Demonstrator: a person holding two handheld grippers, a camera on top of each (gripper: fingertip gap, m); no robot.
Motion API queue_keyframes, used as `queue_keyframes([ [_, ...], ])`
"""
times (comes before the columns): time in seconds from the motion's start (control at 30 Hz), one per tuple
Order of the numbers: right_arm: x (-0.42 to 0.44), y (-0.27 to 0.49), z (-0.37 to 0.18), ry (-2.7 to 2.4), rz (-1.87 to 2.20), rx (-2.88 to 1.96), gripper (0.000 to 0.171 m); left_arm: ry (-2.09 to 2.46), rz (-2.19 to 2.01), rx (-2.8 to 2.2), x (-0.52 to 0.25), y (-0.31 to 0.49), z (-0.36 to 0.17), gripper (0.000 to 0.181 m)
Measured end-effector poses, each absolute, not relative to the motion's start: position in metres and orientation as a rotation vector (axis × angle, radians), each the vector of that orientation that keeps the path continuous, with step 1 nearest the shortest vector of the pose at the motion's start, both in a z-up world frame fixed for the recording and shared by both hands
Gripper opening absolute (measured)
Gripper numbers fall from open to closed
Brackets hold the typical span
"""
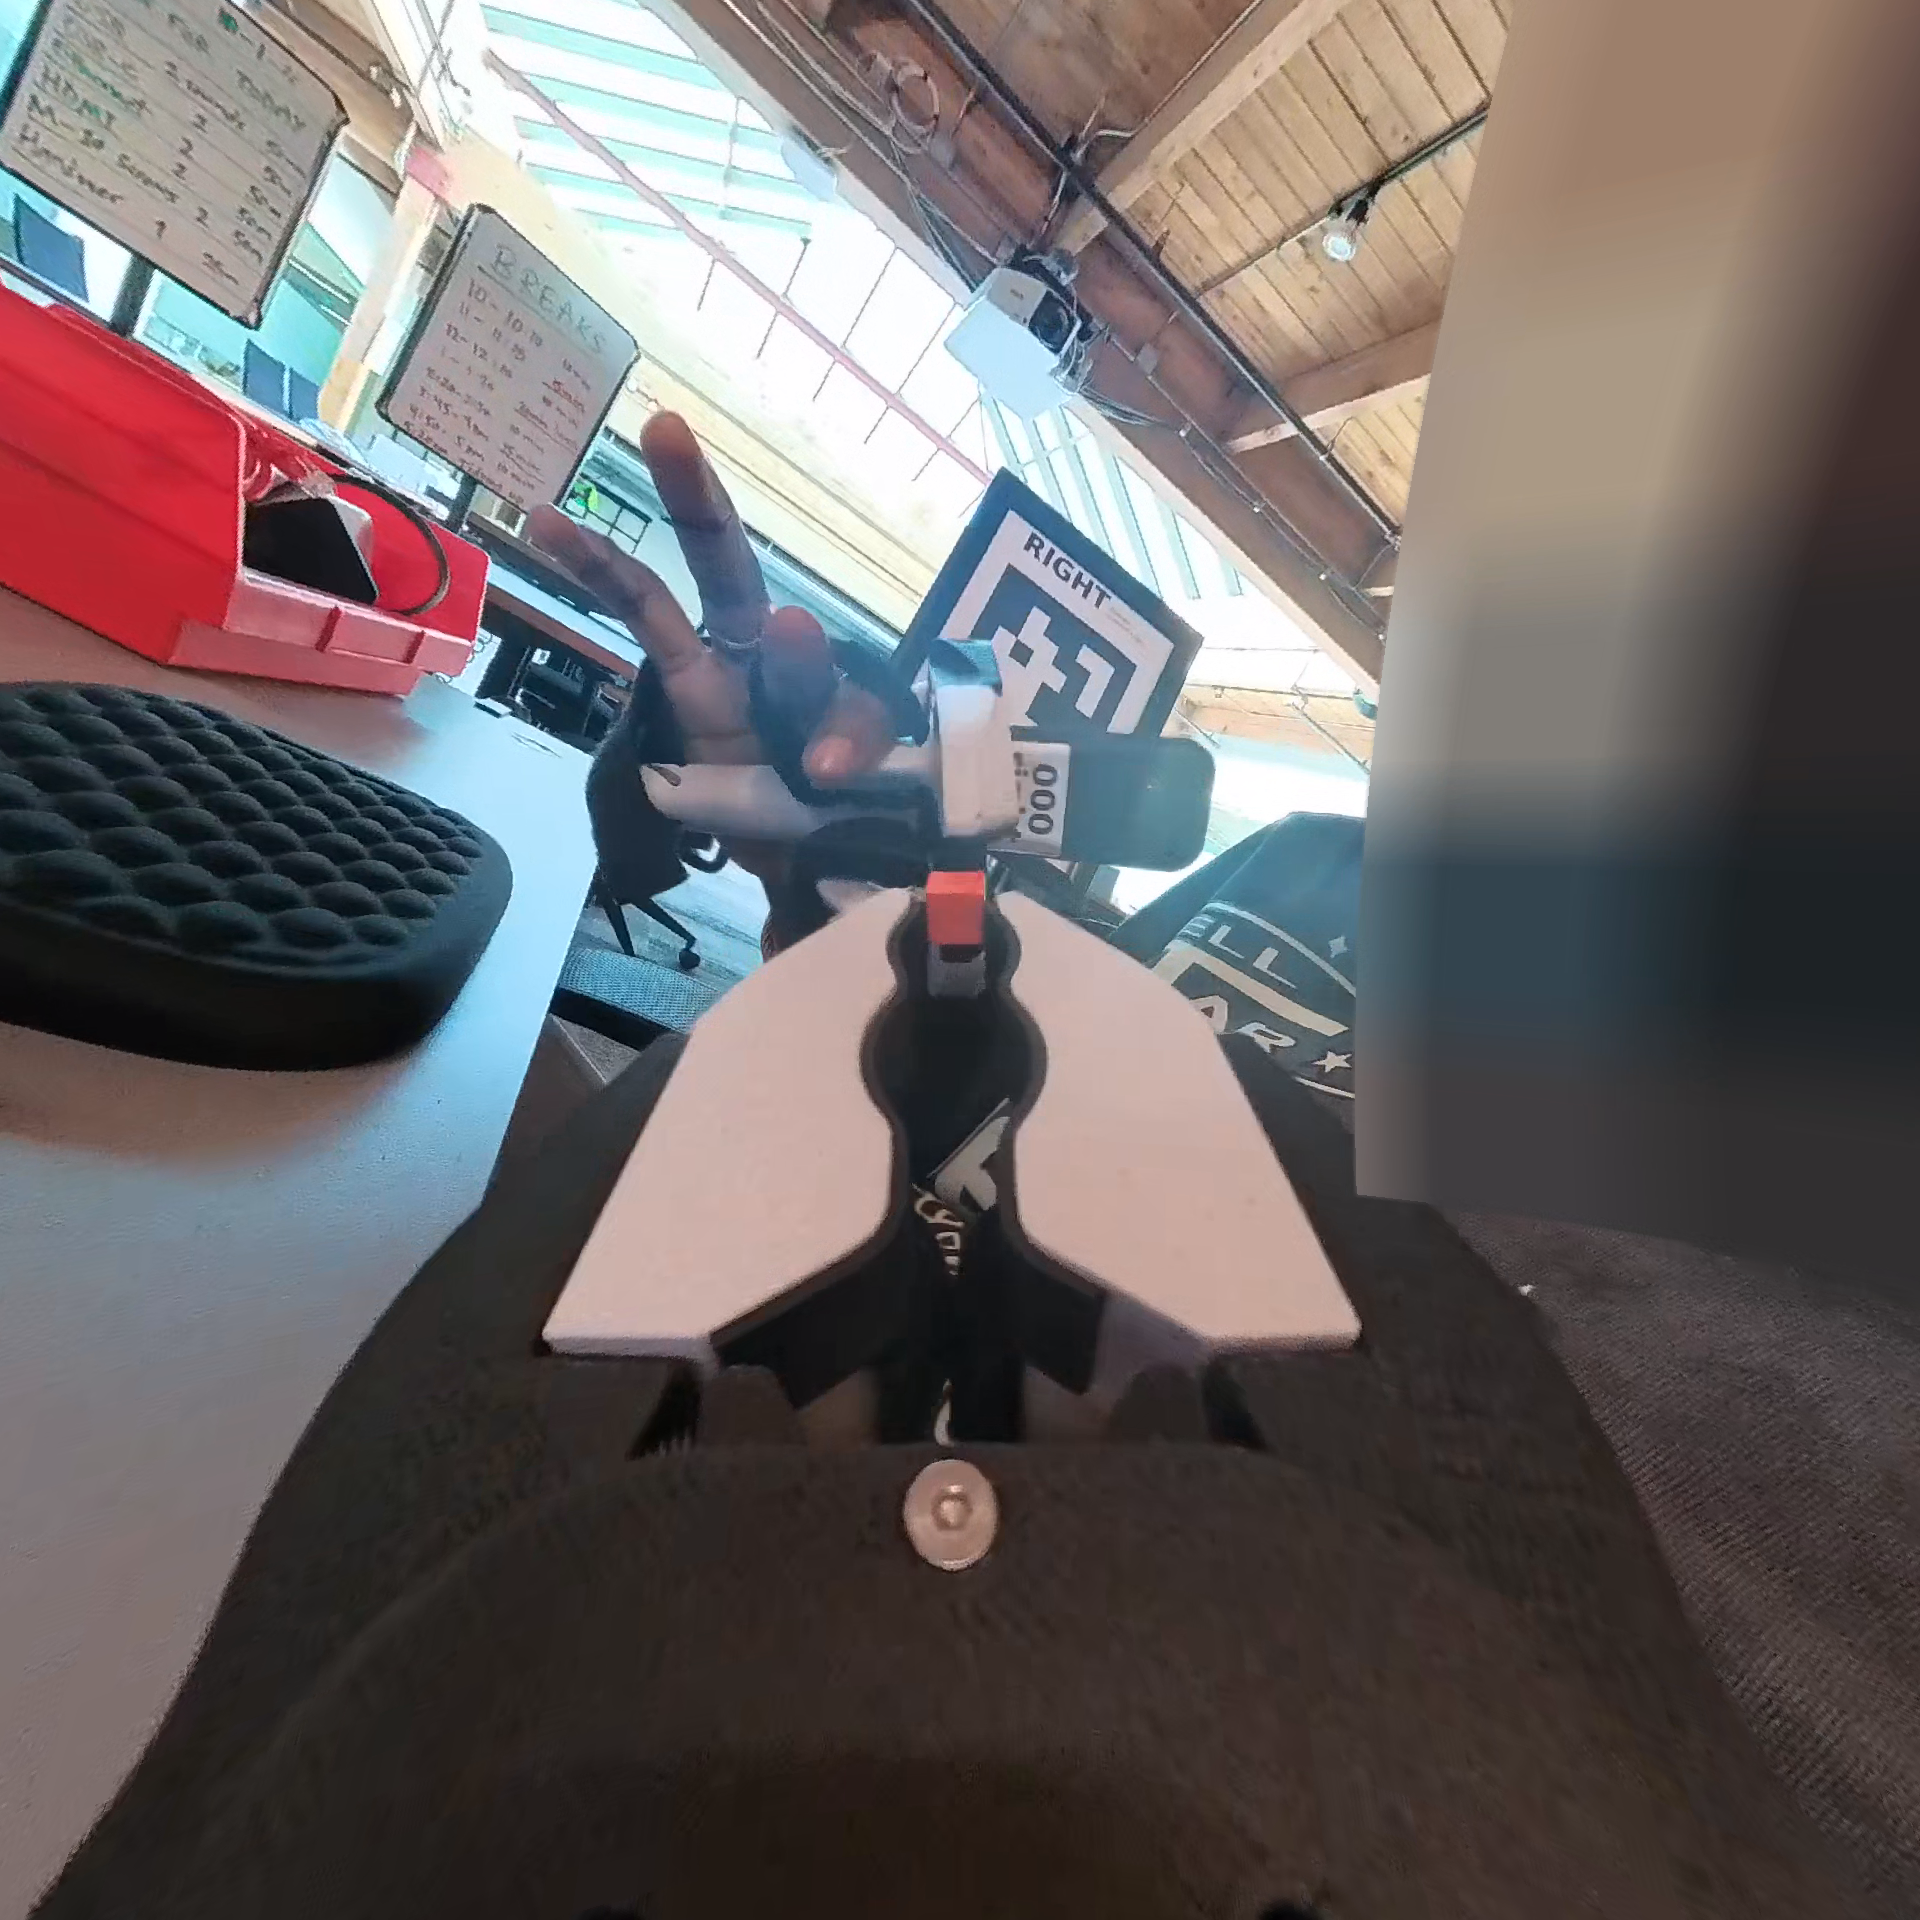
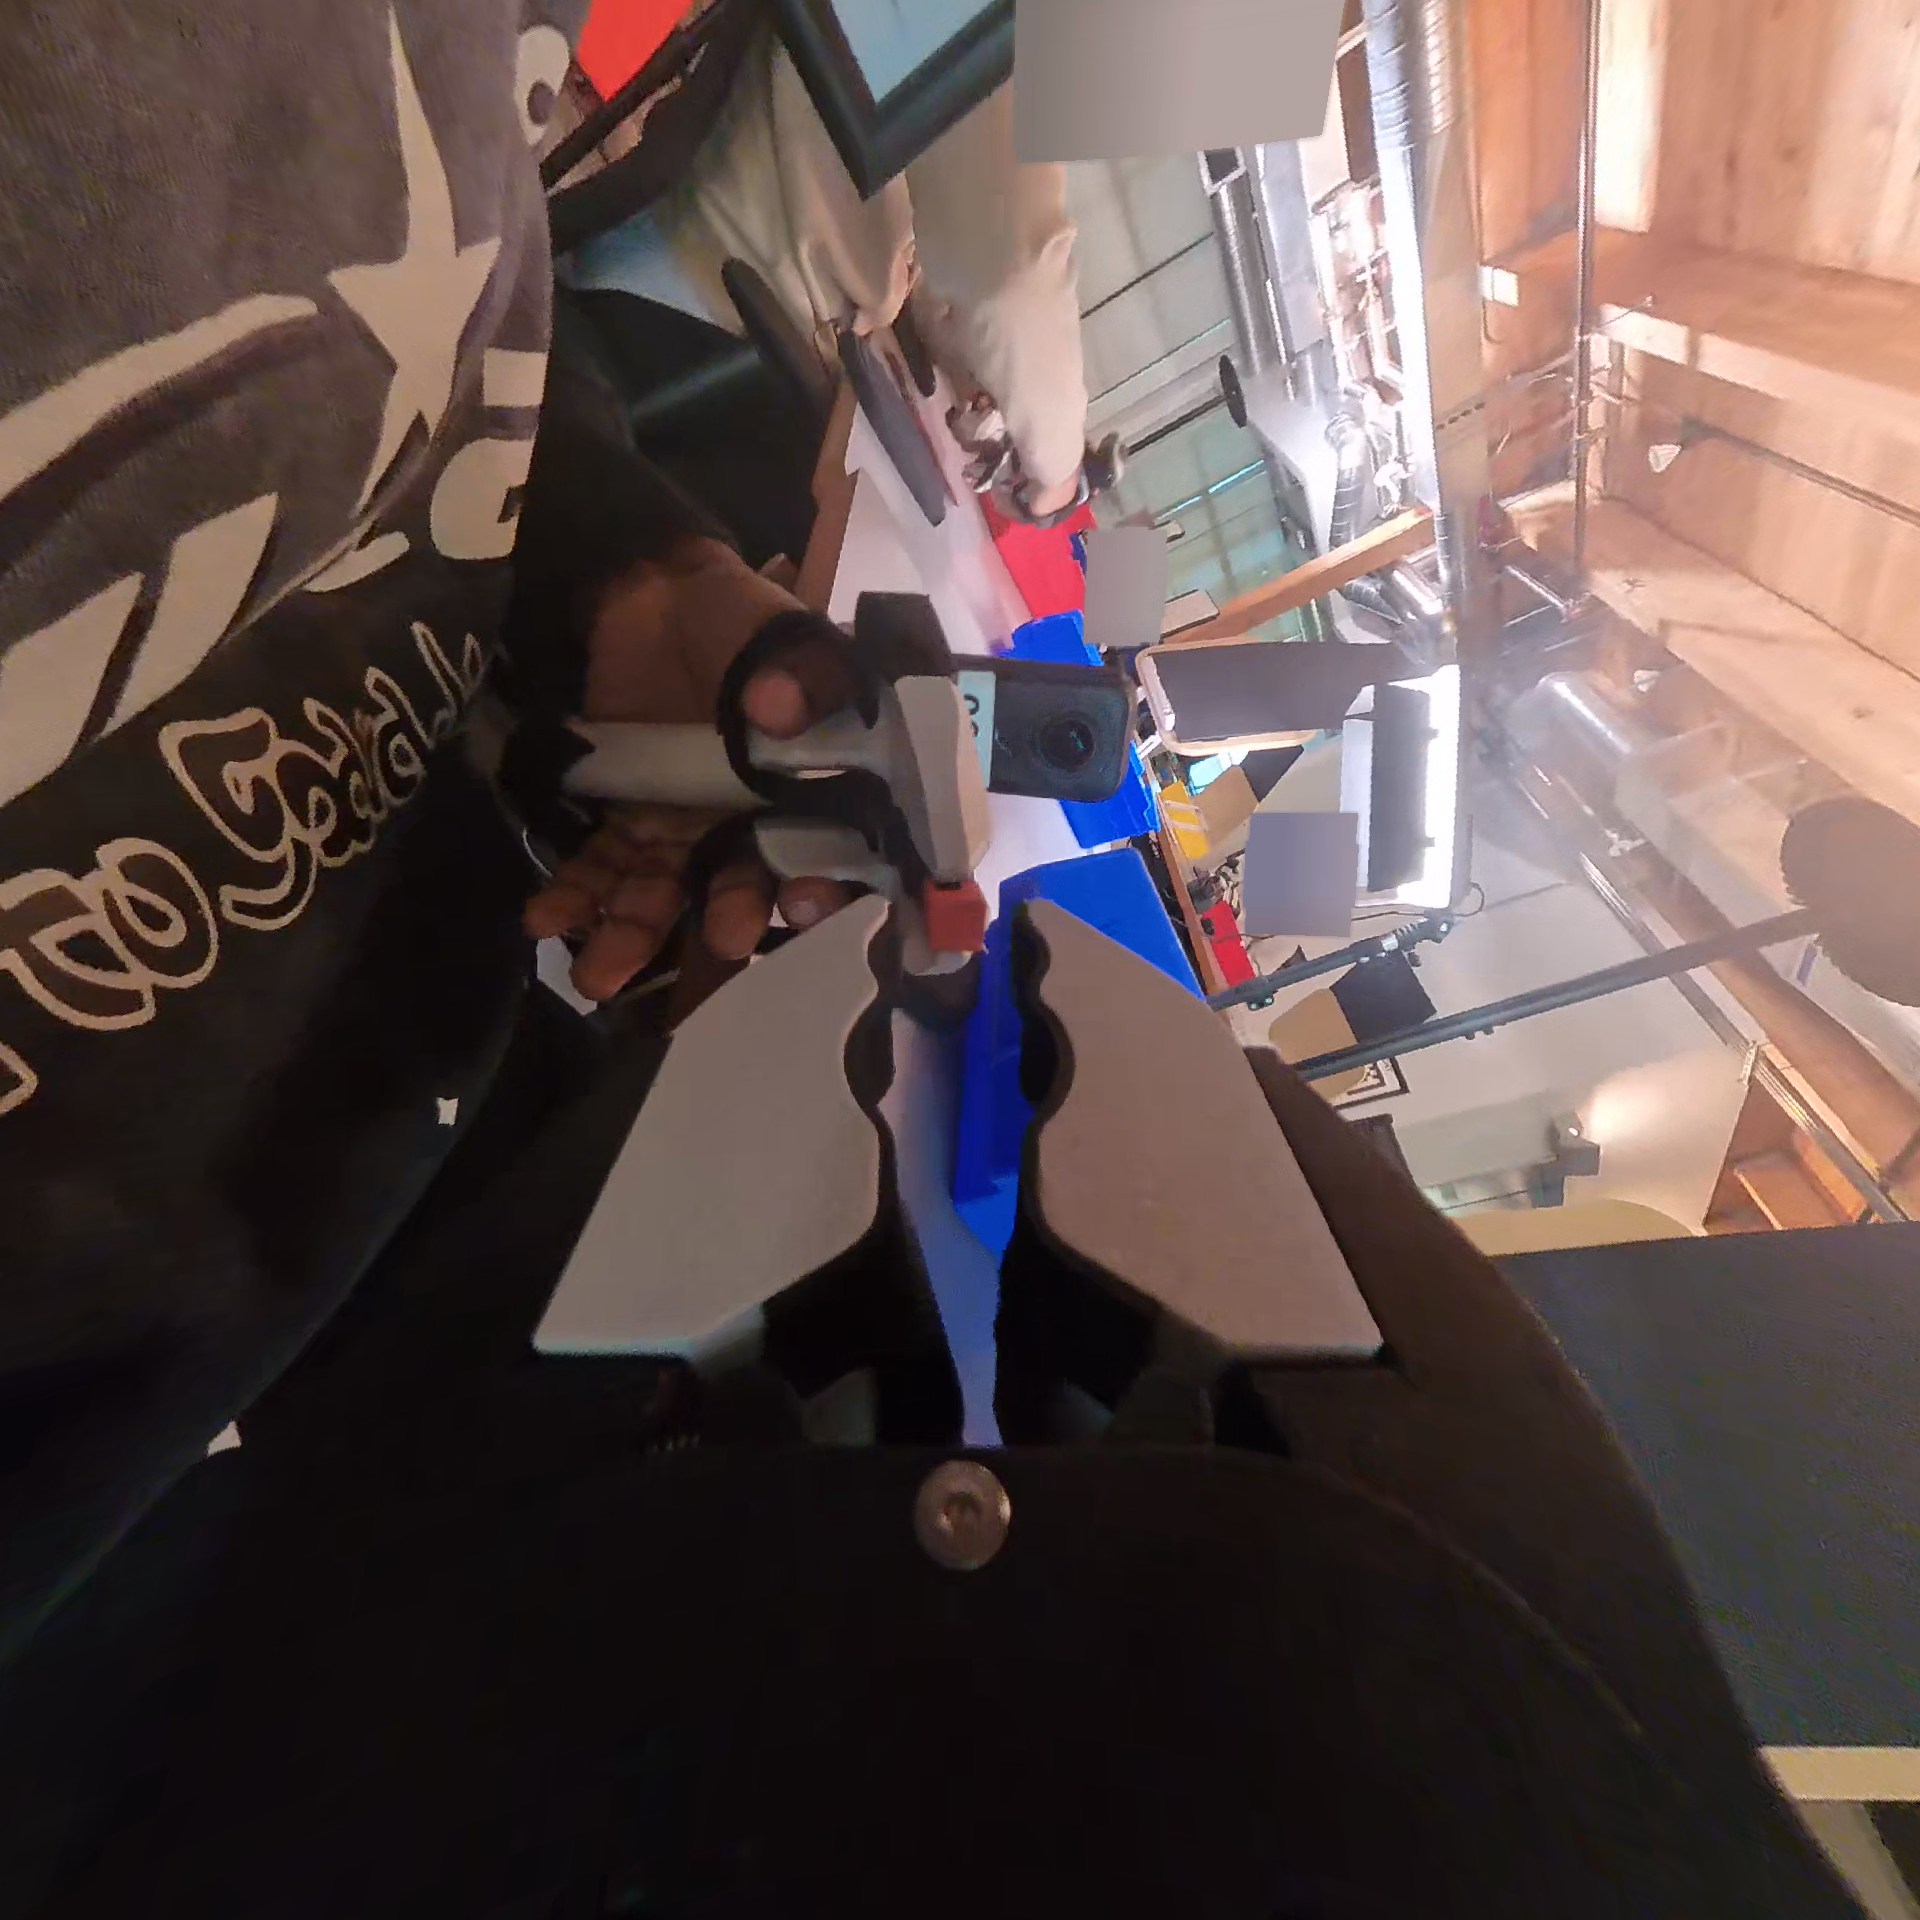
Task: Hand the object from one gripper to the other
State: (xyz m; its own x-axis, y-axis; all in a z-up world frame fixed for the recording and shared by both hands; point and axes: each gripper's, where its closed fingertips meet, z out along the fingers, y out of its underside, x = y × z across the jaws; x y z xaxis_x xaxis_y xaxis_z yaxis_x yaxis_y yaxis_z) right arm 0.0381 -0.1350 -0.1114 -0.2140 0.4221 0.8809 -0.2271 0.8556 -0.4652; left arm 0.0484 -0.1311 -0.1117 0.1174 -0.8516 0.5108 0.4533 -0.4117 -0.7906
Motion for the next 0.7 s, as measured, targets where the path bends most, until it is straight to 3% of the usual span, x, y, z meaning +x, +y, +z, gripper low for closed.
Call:
queue_keyframes([
  [0.07, 0.037, -0.135, -0.114, -1.696, 0.582, -0.154, 0.011, 0.443, -1.545, -1.320, 0.049, -0.132, -0.113, 0.009],
  [0.23, 0.037, -0.131, -0.112, -1.705, 0.631, -0.227, 0.010, 0.451, -1.442, -1.281, 0.048, -0.128, -0.110, 0.010],
  [0.3, 0.035, -0.124, -0.105, -1.680, 0.730, -0.349, 0.010, 0.429, -1.312, -1.199, 0.039, -0.124, -0.100, 0.022],
  [0.47, 0.036, -0.109, -0.092, -1.626, 1.277, -0.850, 0.010, 0.547, -0.759, -1.054, 0.020, -0.122, -0.086, 0.032],
  [0.7, 0.041, -0.128, -0.107, -1.675, 1.888, -1.383, 0.010, 0.852, -0.089, -0.972, 0.037, -0.121, -0.101, 0.033],
])
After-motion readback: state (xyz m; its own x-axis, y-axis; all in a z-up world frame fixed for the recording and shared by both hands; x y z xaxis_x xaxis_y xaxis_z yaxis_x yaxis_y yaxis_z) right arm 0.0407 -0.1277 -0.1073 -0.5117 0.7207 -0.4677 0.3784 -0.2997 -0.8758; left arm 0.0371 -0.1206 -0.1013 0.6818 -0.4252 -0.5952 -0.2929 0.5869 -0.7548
